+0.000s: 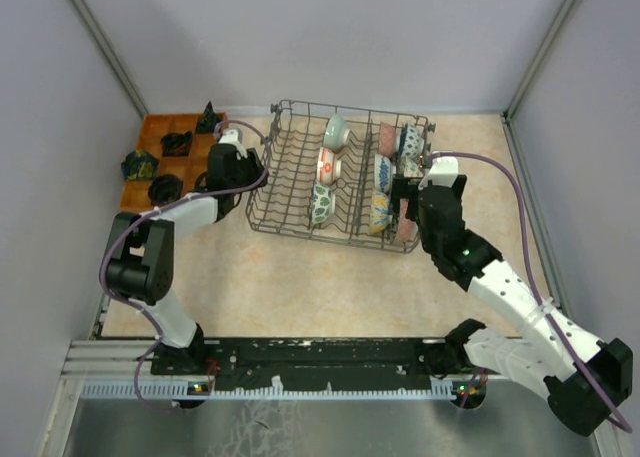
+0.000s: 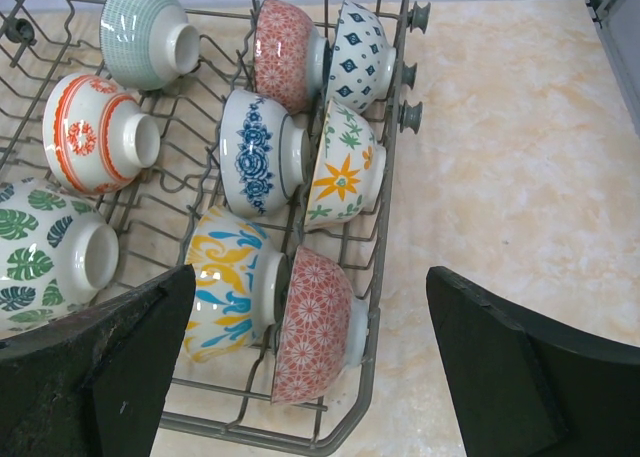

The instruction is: Unload the bowls from the dish rack

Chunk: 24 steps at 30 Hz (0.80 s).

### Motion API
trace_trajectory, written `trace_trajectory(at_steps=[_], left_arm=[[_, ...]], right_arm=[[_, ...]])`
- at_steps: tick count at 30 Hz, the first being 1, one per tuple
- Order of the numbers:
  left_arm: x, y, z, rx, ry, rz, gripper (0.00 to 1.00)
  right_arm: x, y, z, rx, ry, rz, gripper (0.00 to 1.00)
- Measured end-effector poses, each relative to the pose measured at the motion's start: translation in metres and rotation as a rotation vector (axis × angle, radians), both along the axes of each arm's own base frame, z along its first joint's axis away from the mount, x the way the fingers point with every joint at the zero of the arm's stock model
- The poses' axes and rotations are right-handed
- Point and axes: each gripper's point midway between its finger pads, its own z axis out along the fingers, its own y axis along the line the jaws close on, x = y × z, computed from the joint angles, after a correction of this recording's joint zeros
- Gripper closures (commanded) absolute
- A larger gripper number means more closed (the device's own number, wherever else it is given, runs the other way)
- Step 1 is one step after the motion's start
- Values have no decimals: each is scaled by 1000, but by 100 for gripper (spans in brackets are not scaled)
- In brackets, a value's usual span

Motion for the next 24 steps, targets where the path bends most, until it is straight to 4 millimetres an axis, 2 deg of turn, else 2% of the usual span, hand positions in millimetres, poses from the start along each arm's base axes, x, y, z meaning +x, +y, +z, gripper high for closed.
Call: trace_trajectory(at_steps=[7,20,24], left_arm=[[8,3,-8,22,11,19,61],[7,1,-11,58,4,-15,100],[-2,0,-13,71,6,-34,100]], right_arm=[[0,0,-1,-4,3,0,1],[1,0,-5,-12,13,-4,1],[1,-1,-7,-20,22,-8,1]])
